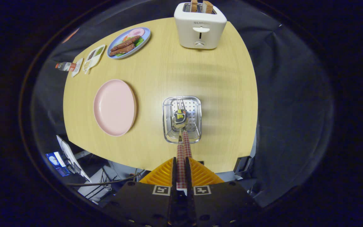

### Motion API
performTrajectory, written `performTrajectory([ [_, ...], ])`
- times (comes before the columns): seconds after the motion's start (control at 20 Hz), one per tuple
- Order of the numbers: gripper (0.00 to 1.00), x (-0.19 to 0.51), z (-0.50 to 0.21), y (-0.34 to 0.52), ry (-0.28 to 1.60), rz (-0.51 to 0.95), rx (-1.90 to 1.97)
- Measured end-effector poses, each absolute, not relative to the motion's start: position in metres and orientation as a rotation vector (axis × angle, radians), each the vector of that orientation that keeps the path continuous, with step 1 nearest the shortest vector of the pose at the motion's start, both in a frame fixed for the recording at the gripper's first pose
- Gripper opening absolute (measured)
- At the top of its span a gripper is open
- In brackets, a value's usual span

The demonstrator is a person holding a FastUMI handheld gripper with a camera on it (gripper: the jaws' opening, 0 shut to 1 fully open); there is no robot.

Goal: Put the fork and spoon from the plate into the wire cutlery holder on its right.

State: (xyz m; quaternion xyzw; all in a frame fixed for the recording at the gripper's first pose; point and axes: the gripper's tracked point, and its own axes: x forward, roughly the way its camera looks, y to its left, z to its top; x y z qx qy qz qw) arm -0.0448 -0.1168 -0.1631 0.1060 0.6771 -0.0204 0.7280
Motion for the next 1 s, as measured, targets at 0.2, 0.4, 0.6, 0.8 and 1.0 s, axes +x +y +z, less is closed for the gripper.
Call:
performTrajectory([
  [0.2, 0.31, -0.038, -0.157, -0.114, 1.448, -0.039, 0.216],
  [0.4, 0.50, -0.029, -0.143, -0.113, 1.366, -0.038, 0.181],
  [0.6, 0.82, -0.014, -0.129, -0.107, 1.248, -0.041, 0.169],
  [0.8, 0.99, -0.001, -0.112, -0.098, 1.113, -0.056, 0.229],
  [1.0, 0.97, 0.015, -0.091, -0.094, 0.932, -0.077, 0.294],
])
